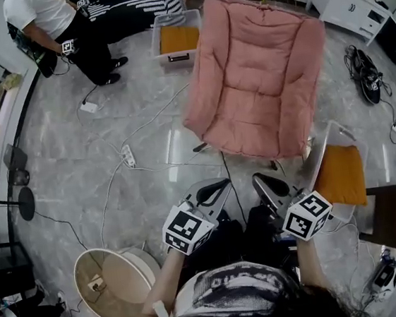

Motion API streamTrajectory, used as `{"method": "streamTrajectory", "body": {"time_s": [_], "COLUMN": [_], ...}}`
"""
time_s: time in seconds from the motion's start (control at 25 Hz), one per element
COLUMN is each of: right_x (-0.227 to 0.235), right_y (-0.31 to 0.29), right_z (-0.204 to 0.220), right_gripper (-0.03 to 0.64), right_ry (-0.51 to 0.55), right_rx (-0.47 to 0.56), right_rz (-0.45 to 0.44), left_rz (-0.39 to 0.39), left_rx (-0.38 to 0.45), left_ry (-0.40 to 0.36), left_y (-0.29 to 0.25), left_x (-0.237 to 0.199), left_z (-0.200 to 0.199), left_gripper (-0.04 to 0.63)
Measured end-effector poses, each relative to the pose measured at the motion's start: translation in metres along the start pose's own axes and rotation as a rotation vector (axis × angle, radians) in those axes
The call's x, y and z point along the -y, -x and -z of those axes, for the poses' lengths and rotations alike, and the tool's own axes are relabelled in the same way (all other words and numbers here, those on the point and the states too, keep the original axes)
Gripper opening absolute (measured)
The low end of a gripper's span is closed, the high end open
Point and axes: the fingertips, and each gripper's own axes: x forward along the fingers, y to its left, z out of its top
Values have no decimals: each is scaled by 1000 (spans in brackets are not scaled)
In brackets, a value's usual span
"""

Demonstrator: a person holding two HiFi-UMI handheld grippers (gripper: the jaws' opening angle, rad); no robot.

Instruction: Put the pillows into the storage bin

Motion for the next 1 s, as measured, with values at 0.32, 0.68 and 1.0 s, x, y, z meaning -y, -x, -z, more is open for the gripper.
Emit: {"method": "streamTrajectory", "body": {"time_s": [0.32, 0.68, 1.0], "right_x": [-13, 2, 9], "right_y": [6, 18, 29], "right_z": [8, -10, -11], "right_gripper": [-2, -3, -3], "right_ry": [134, 196, 206], "right_rx": [-64, -52, -40], "right_rz": [16, 41, 55], "left_rz": [-50, -42, -14], "left_rx": [35, 49, 43], "left_ry": [49, 29, -1], "left_y": [11, 5, -5], "left_x": [0, 9, 23], "left_z": [4, -3, -6], "left_gripper": [12, 12, 12]}}
